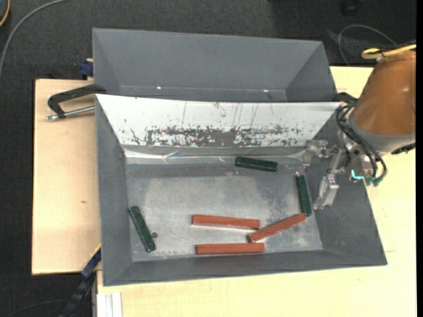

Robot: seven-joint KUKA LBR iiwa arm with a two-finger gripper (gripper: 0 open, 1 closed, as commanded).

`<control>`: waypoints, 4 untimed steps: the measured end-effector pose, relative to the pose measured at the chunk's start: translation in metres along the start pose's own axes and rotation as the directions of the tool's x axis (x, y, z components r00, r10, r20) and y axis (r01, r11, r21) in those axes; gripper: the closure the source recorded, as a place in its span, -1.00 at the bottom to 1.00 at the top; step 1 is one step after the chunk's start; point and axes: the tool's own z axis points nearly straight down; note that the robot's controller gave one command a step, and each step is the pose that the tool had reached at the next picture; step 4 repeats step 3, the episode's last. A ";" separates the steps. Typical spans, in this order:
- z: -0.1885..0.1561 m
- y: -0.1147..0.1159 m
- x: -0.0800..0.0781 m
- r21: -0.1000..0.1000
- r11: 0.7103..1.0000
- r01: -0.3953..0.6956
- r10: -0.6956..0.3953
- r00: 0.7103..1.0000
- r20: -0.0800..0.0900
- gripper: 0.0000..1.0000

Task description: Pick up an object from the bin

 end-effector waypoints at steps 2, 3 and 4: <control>0.088 0.003 0.051 -0.001 0.955 0.295 -0.295 0.955 -0.001 1.00; -0.064 0.044 0.032 0.007 0.863 0.505 -0.505 0.863 0.011 1.00; -0.064 0.044 0.032 0.007 0.863 0.505 -0.505 0.863 0.011 1.00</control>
Offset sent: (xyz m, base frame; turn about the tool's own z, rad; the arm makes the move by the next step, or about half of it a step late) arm -0.0517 0.0021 -0.0884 -0.2999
